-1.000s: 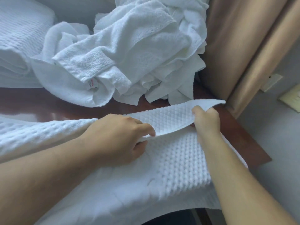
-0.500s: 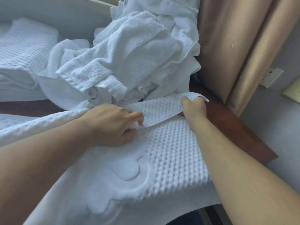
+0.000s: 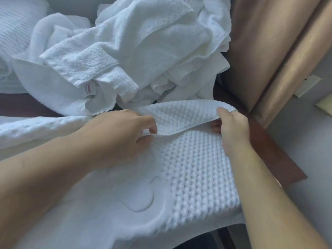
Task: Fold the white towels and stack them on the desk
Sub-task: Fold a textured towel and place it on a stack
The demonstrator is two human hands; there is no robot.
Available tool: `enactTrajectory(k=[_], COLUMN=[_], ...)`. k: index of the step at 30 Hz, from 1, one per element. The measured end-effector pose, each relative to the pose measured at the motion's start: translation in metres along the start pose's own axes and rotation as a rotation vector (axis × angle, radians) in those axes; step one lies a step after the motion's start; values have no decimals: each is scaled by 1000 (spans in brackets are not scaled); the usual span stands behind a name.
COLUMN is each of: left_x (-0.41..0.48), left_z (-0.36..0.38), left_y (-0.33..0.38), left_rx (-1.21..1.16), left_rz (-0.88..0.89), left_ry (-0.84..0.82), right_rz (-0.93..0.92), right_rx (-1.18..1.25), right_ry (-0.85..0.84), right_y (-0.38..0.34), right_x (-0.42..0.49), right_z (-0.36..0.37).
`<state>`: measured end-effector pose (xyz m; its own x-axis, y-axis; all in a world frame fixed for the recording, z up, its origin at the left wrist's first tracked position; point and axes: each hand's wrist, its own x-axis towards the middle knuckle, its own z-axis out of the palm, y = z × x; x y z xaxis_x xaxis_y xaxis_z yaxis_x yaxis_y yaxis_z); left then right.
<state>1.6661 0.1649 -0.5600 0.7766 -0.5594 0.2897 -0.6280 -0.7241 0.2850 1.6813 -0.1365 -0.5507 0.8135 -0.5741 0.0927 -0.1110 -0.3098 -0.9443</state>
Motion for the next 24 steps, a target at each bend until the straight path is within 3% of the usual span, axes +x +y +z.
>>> enactTrajectory(k=[4, 12, 16, 20, 24], left_x=[-4, -10, -16, -19, -20], left_z=[-5, -12, -14, -11, -7], left_y=[13, 27, 34, 35, 33], left_rx=[-89, -170, -207, -185, -160], left_rz=[36, 135, 199, 128, 136], left_ry=[71, 118, 27, -8, -51], right_rz=[-52, -75, -87, -91, 40], right_rx=[30, -24, 56, 116, 134], right_ry=[159, 290, 328, 359, 367], right_y=[0, 3, 3, 6, 0], right_x=[3, 8, 1, 0, -1], right_z=[4, -2, -10, -12, -10])
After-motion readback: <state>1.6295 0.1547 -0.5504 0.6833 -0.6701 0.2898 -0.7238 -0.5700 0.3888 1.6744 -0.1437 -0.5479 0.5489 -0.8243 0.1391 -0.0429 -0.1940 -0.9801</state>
